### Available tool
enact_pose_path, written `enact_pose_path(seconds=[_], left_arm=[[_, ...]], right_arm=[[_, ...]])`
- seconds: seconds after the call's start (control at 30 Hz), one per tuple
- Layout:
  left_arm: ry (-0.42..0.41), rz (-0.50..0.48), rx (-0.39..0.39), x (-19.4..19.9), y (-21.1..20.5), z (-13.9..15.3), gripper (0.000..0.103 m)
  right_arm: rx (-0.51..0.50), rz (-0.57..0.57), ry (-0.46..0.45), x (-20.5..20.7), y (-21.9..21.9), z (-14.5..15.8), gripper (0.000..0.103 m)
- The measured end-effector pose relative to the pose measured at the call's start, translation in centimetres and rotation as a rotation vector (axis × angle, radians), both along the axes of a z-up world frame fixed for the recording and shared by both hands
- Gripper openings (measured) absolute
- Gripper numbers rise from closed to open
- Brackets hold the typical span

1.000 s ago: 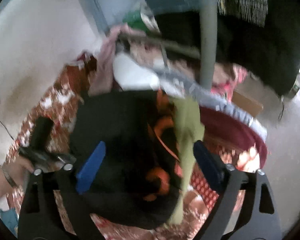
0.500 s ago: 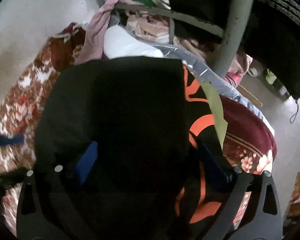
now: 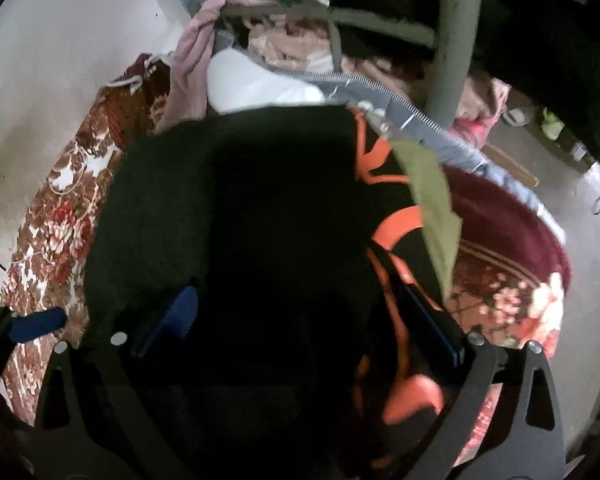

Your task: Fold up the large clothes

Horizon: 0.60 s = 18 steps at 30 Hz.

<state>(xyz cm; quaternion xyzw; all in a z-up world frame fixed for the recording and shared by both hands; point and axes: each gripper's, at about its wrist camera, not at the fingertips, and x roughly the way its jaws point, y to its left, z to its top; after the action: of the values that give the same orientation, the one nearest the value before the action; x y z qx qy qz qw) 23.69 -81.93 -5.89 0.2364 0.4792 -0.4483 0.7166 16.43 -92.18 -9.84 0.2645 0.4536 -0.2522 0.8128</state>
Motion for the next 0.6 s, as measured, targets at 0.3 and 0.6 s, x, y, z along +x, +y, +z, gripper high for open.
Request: enact_pose_path(seconds=[0.3, 0.6], left_arm=[[-0.118, 0.047, -0.061, -4.4, 4.7, 8.2, 0.098], [-0.17, 0.088, -0.107, -7.8, 10.9, 13.0, 0.098]], right_arm=[[-0.153, -0.062, -0.033, -5.4, 5.1, 10.3, 0.098], [-0.251, -0.09, -0.017, -11.2, 11.8, 17.8, 0.098]])
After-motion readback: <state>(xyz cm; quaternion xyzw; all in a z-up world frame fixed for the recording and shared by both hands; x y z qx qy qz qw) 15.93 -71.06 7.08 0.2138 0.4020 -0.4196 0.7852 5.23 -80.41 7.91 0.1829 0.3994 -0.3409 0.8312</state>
